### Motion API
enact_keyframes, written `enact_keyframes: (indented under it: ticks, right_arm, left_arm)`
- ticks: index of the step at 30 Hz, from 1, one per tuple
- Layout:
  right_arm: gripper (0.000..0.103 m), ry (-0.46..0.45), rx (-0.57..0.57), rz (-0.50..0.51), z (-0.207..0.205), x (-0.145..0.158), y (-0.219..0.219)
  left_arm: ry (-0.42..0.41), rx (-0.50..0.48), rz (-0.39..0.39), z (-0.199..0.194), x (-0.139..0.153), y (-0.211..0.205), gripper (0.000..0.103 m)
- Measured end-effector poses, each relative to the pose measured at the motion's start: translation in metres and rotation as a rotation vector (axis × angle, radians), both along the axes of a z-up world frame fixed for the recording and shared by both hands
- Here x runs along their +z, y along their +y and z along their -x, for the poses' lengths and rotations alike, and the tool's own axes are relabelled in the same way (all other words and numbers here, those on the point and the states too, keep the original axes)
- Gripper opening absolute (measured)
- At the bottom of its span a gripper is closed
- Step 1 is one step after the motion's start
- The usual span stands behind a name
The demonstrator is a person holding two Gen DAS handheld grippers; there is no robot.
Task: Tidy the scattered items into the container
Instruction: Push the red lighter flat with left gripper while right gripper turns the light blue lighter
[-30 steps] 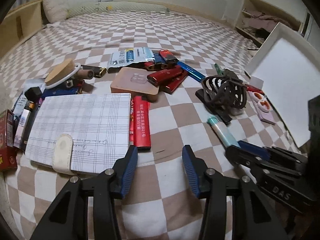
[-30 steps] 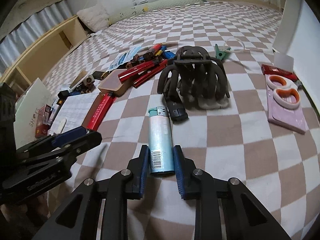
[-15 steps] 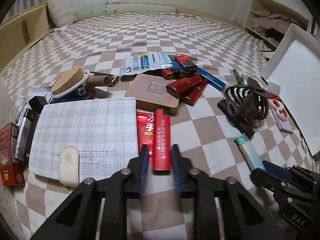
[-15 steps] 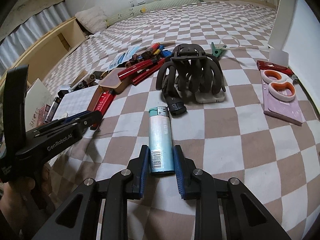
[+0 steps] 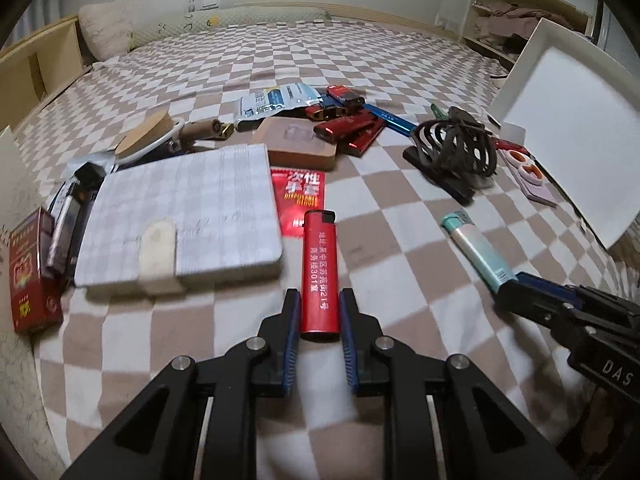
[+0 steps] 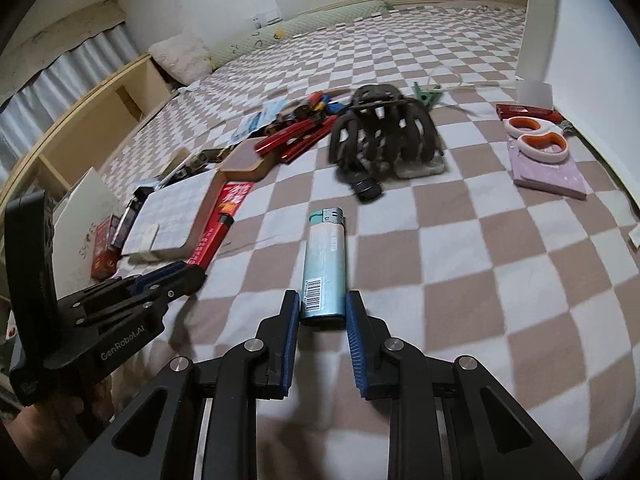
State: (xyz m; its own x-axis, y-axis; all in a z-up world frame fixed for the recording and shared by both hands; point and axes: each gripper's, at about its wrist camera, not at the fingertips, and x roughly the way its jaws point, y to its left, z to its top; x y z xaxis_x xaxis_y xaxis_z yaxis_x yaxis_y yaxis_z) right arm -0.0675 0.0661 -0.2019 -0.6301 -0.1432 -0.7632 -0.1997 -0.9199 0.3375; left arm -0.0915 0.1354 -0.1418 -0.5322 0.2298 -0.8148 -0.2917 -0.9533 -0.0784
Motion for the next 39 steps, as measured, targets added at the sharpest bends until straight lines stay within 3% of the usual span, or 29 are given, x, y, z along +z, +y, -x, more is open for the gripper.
enact_keyframes:
  ticks: [8, 18, 20, 24, 26, 28, 29, 34, 38, 39]
  right_arm:
    - [0.024, -0.011, 0.029, -0.001, -0.007, -0.001, -0.018]
    - [0.025, -0.016, 0.002, 0.003, -0.01, -0.003, -0.024]
    - [0.025, -0.007, -0.012, 0.021, -0.011, -0.004, -0.023]
    - [0.026, 0.0, -0.022, 0.023, -0.014, -0.002, -0.024]
    - [0.034, 0.006, -0.019, 0.023, -0.016, -0.001, -0.026]
    - [0.057, 0.03, -0.002, 0.048, -0.017, 0.0, -0.03]
    - [0.06, 0.036, 0.006, 0.047, -0.017, 0.001, -0.033]
    - [0.061, 0.047, 0.085, 0.063, -0.013, 0.002, -0.049]
    - [0.061, 0.064, 0.172, 0.094, -0.002, 0.0, -0.065]
    - [0.061, 0.064, 0.192, 0.083, 0.002, 0.0, -0.069]
  left_arm:
    - [-0.023, -0.015, -0.024, -0.028, 0.003, -0.016, 0.019]
    - [-0.026, -0.034, 0.005, -0.058, 0.004, -0.051, 0.02]
    - [-0.004, -0.011, 0.036, -0.06, 0.002, -0.058, 0.026]
    - [-0.012, 0.021, 0.024, -0.059, 0.004, -0.068, 0.039]
    - [0.0, 0.045, 0.055, -0.058, 0.004, -0.073, 0.046]
    - [0.01, 0.089, 0.071, -0.054, 0.003, -0.083, 0.047]
    - [0.01, 0.106, 0.067, -0.052, 0.003, -0.087, 0.047]
    - [0.03, 0.2, 0.063, -0.033, 0.001, -0.104, 0.047]
    - [0.026, 0.224, 0.016, -0.027, 0.002, -0.111, 0.048]
    - [0.027, 0.22, 0.005, -0.027, 0.002, -0.111, 0.056]
